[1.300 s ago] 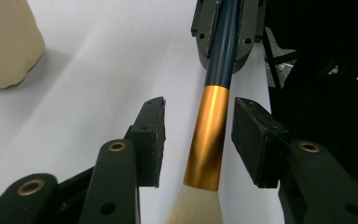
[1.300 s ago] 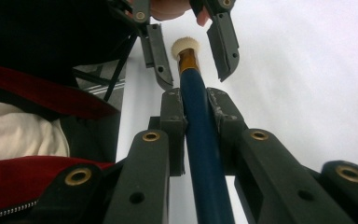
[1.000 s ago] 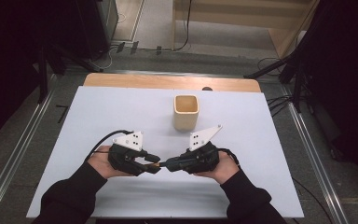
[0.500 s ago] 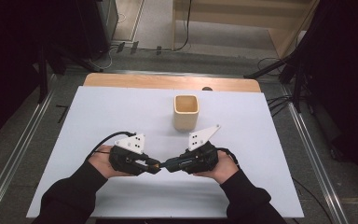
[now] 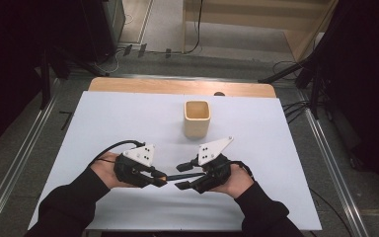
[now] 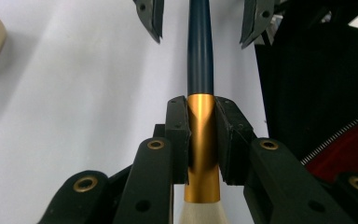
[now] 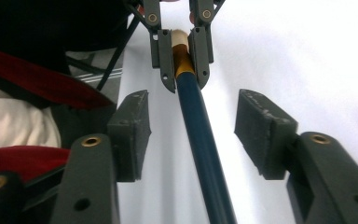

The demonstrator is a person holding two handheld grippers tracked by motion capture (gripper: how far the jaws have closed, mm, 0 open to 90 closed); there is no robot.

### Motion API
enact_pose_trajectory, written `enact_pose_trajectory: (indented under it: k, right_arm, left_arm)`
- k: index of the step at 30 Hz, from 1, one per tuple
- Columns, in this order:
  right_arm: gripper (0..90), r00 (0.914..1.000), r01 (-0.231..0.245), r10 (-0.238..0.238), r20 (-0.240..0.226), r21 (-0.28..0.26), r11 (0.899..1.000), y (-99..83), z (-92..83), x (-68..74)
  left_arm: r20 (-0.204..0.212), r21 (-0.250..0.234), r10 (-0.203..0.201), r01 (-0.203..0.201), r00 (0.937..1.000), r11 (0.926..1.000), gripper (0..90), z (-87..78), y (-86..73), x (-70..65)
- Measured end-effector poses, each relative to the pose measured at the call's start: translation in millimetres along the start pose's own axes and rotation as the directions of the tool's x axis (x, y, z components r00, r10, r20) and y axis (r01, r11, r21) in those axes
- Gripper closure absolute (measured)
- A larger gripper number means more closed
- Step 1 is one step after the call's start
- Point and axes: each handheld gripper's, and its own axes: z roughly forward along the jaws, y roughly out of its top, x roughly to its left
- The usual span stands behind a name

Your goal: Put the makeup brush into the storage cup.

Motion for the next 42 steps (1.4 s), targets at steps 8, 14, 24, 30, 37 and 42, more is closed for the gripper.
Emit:
enact_pose_trajectory:
  k: [8, 14, 24, 30, 37, 42]
  right_arm:
    - [36.9, 0.9989, 0.017, -0.019, 0.042, 0.041, 0.999, -1.3, 12.5, 2.4]
    - [37.6, 0.9984, -0.001, -0.003, 0.056, 0.072, 0.997, -1.1, 24.3, 0.6]
    - [56.5, 0.9992, -0.014, 0.009, 0.038, 0.127, 0.992, -3.0, 38.9, -0.8]
    - [67.4, 0.9992, -0.027, 0.022, 0.033, 0.145, 0.989, -3.8, 44.3, -2.0]
    - [74.3, 0.9990, -0.041, 0.038, 0.022, 0.159, 0.986, -4.4, 48.1, -2.8]
    - [78.2, 0.9992, -0.040, 0.040, 0.008, 0.165, 0.985, -4.8, 48.9, -3.2]
  left_arm:
    - [-0.004, 0.180, 0.053, -0.052, 0.9986, 0.9823, 77.7, -3.1, 13.5, 3.3]
    - [0.003, 0.261, 0.072, -0.070, 0.9974, 0.9627, 77.7, 1.0, 18.6, 5.7]
    - [0.051, 0.339, 0.076, -0.089, 0.9958, 0.9364, 77.7, 10.4, 25.8, 10.2]
    - [0.074, 0.378, 0.075, -0.097, 0.9945, 0.9206, 77.7, 13.2, 30.2, 12.8]
    - [0.080, 0.397, 0.072, -0.098, 0.9942, 0.9128, 77.6, 17.2, 32.9, 15.6]
    - [0.088, 0.405, 0.060, -0.091, 0.9943, 0.9098, 77.6, 18.8, 34.0, 17.3]
